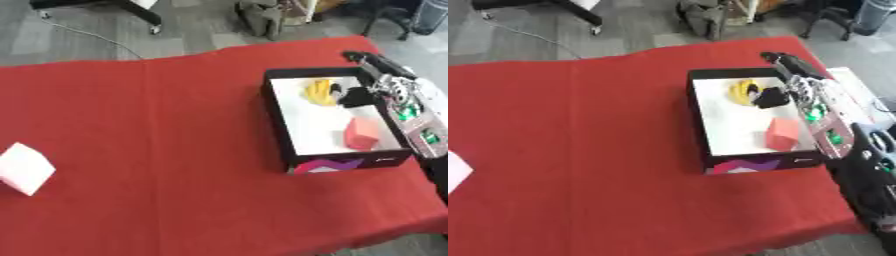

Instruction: Pick up the objects with one hand, pass them to the other hand, and then place them into the box on the other side of the table.

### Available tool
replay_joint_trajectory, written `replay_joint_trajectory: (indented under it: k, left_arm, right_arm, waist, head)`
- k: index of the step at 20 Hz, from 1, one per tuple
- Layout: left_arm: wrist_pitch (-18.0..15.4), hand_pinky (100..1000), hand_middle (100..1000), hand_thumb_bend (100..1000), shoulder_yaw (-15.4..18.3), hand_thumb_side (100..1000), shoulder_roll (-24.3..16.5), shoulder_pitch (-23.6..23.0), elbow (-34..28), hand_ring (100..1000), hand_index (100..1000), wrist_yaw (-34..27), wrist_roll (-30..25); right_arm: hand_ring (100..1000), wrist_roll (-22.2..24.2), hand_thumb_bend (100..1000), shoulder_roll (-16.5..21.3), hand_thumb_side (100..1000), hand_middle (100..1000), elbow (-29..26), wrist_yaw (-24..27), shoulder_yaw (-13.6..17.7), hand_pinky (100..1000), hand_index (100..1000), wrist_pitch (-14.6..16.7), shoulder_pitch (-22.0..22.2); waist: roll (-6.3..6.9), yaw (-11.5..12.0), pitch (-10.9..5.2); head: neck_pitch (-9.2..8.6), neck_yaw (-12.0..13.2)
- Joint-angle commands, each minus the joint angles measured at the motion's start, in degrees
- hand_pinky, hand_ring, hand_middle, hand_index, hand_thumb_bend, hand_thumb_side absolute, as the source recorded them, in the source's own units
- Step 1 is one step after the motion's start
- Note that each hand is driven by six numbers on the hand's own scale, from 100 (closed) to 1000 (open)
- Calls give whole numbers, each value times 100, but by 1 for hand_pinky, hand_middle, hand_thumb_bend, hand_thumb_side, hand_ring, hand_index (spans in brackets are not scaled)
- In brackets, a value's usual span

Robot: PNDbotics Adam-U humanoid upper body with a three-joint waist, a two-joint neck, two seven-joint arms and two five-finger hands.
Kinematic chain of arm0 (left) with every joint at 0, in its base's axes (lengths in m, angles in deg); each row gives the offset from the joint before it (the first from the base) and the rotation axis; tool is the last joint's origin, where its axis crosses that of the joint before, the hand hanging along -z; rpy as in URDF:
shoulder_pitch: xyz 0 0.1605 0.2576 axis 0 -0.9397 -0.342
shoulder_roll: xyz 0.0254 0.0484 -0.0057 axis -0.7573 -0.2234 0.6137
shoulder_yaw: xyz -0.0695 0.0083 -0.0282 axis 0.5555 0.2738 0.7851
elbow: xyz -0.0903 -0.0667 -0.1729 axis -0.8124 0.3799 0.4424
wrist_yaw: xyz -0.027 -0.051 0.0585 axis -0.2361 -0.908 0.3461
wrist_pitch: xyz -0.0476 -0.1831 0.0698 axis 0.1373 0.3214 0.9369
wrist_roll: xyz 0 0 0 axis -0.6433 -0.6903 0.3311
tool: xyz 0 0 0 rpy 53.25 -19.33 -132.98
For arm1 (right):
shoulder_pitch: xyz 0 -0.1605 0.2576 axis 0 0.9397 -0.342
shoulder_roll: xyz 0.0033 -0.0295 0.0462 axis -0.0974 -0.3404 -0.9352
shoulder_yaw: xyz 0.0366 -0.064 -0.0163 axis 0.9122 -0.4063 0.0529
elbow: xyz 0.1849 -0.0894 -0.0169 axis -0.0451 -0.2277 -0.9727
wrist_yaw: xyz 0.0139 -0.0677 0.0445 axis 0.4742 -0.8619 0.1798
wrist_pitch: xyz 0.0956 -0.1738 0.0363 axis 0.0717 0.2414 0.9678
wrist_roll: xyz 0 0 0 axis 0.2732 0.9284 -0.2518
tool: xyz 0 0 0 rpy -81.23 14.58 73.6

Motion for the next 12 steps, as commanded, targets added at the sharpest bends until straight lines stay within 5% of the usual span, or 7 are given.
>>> replay_joint_trajectory:
  k: [1,5,8,12]
  left_arm:
    - [104,744,701,402,95,638,-266,193,93,724,879,-195,-330]
    - [651,792,719,422,-5,557,-388,558,451,760,896,-849,-1287]
    - [1393,845,731,519,-141,469,-506,902,848,791,901,-1622,-2073]
    - [2089,890,766,650,-489,465,-689,1257,1322,832,905,-1894,-2901]
  right_arm:
    - [1000,-518,100,88,221,953,-451,899,94,1000,1000,-108,-76]
    - [1000,-903,100,127,307,957,-862,1668,-45,1000,1000,-22,-67]
    - [1000,-930,100,133,331,949,-1098,1787,-132,1000,1000,45,-69]
    - [1000,-908,100,140,327,945,-1251,1832,-184,1000,1000,55,-62]
  waist:
    - [21,0,-105]
    - [47,10,-128]
    - [77,17,-151]
    - [117,12,-171]
  head:
    - [22,112]
    - [61,221]
    - [85,322]
    - [102,399]
